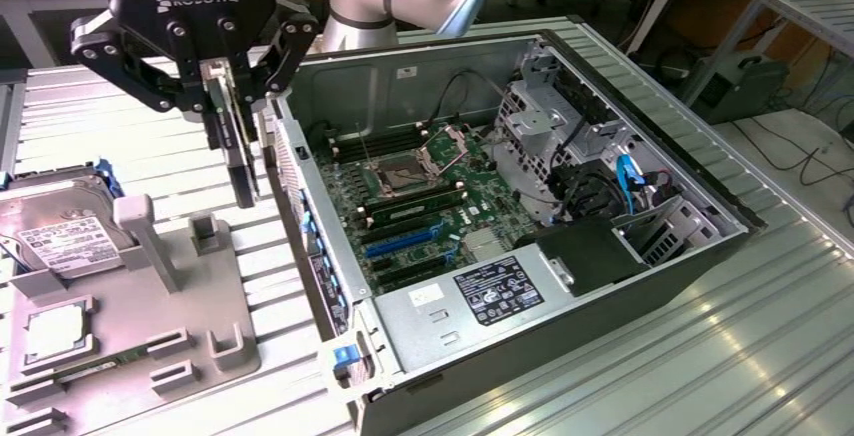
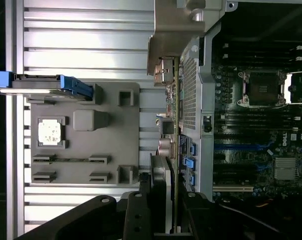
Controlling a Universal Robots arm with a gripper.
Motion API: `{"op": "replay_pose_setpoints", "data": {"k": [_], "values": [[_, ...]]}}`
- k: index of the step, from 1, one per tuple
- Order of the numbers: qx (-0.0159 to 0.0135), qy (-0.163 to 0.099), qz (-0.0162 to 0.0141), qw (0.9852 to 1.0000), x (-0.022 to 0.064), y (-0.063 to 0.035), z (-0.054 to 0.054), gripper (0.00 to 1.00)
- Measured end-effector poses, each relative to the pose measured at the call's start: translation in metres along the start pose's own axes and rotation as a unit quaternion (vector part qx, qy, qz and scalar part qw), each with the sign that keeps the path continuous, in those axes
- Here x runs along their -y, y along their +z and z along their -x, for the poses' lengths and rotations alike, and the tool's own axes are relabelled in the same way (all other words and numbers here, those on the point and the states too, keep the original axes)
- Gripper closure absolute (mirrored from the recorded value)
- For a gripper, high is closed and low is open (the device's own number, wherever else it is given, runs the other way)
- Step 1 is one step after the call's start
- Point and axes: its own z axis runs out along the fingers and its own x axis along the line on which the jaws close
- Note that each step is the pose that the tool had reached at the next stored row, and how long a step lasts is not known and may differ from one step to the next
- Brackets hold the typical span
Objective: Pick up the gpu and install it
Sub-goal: 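Pick up the gpu and move the gpu toward the slot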
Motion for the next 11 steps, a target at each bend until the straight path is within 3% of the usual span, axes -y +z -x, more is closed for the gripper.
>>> {"op": "replay_pose_setpoints", "data": {"k": [11], "values": [[0.0000, 0.000, 0.0000, 1.0000, 0.0004, 0.0007, 0.021, 0.72]]}}
